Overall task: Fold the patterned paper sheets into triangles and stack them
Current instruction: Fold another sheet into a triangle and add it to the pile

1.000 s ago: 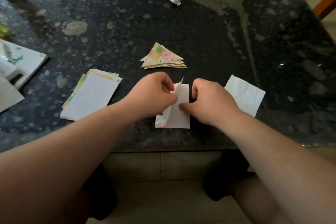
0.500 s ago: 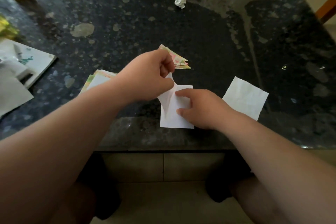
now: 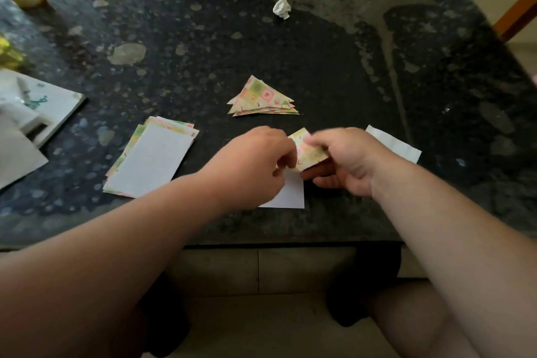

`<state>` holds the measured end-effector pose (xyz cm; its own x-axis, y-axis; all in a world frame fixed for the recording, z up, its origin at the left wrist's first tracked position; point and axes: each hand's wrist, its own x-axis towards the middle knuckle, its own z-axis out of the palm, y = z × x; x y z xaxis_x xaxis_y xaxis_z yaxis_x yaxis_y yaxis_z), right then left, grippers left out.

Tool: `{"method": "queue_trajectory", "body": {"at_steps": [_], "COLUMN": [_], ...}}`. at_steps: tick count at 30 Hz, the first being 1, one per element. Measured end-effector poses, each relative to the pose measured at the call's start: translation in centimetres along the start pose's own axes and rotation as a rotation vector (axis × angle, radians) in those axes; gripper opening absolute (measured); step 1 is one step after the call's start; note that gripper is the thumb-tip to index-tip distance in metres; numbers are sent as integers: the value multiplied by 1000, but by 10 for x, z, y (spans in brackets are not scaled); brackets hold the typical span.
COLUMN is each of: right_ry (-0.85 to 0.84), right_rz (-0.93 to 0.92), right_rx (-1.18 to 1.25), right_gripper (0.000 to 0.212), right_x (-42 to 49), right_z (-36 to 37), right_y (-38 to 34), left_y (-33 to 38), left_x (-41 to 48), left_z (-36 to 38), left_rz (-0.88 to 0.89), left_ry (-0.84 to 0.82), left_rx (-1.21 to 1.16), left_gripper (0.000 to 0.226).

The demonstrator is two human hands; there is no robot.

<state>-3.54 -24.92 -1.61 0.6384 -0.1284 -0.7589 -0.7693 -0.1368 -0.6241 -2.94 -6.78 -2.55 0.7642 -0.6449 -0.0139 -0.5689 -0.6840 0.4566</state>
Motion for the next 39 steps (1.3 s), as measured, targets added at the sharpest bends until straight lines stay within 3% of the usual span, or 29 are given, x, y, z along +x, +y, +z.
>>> {"method": "queue_trajectory", "body": {"at_steps": [3, 7, 10, 14, 18, 24, 30, 33, 36, 39], "right_ry": [95, 206, 263, 279, 255, 212, 125, 115, 139, 154], "right_rz": [-66, -182, -223, -249, -234, -287, -390, -438, -491, -503], "right_rx": [-185, -428, -604, -744, -771, -772, -674, -668, -658, -662], "right_gripper": [7, 13, 12, 9, 10, 10, 11, 9, 8, 9], "right_x": [1, -2, -5, -7, -7, -7, -9, -11, -13, -12], "right_z": [-2, -9, -17, -22, -25, -26, -2, 16, 32, 44], "right_y": [7, 10, 11, 13, 14, 12, -5, -17, -24, -27], "left_y": [-4, -20, -28, -27, -21, -17, -27, -43, -69, -91], "left_x": [-5, -2, 9, 25, 38, 44, 17, -12, -47, -81], "left_z": [3, -3, -7, -6, -6, -9, -38, -71, -98, -97], "left_rz": [-62, -348, -487, -536, -565, -587, -595, -577, -447, -371], "left_ry": [-84, 61, -12, -108, -192, -242, -71, 247, 604, 630], "left_rx": [-27, -79, -25, -97, -110, -66, -182, -127, 27, 91], "left_gripper": [18, 40, 62, 81, 75, 39, 18, 6, 4, 11]}}
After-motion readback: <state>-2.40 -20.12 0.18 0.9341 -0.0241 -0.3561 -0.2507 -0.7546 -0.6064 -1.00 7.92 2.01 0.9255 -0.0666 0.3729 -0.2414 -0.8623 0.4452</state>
